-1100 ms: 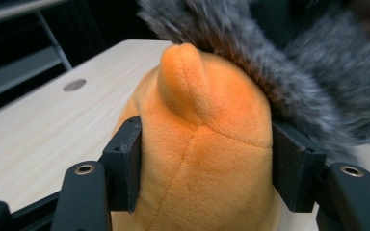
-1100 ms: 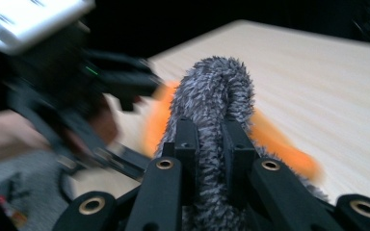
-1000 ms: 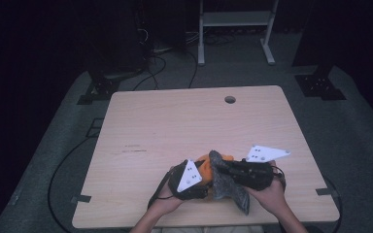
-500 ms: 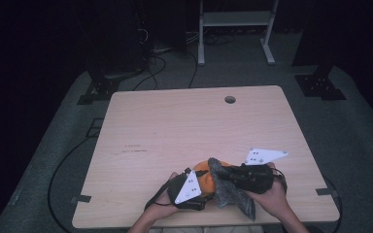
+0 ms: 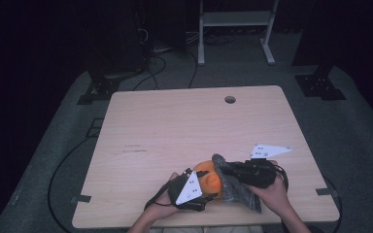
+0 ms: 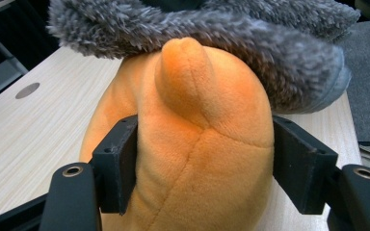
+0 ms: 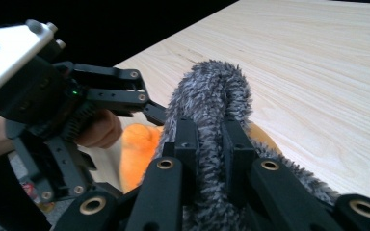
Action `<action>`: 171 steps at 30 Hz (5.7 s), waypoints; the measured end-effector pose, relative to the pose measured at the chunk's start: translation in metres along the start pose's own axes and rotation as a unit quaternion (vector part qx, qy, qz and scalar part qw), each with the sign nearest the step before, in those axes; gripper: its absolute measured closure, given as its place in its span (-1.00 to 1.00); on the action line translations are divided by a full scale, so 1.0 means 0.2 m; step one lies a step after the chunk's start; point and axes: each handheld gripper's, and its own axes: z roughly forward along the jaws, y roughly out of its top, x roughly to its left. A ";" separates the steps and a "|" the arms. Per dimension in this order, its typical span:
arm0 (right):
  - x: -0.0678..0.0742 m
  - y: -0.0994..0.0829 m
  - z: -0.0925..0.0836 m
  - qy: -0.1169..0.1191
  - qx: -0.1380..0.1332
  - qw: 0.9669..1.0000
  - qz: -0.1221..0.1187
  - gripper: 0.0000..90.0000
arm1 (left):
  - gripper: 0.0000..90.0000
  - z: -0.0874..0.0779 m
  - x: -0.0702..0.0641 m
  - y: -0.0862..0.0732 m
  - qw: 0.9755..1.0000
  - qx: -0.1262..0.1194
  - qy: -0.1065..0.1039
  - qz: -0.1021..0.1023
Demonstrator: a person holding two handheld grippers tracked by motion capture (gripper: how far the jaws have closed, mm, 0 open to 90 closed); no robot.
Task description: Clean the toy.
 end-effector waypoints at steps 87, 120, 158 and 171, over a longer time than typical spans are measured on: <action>0.04 0.00 0.05 -0.008 -0.020 1.000 -0.007 0.75 | -0.31 -0.05 0.16 -0.08 0.993 -0.034 -0.015 -0.113; 0.07 0.03 0.04 0.007 -0.023 1.000 -0.012 0.75 | -0.08 0.01 0.06 -0.02 0.998 -0.007 0.003 -0.067; -0.04 -0.03 0.01 0.002 -0.033 0.999 0.036 0.74 | -0.06 -0.09 0.19 -0.06 0.980 -0.071 0.000 -0.187; 0.00 0.00 0.01 0.021 -0.044 0.998 0.035 0.74 | -0.07 -0.04 0.14 -0.03 0.987 -0.048 0.007 -0.154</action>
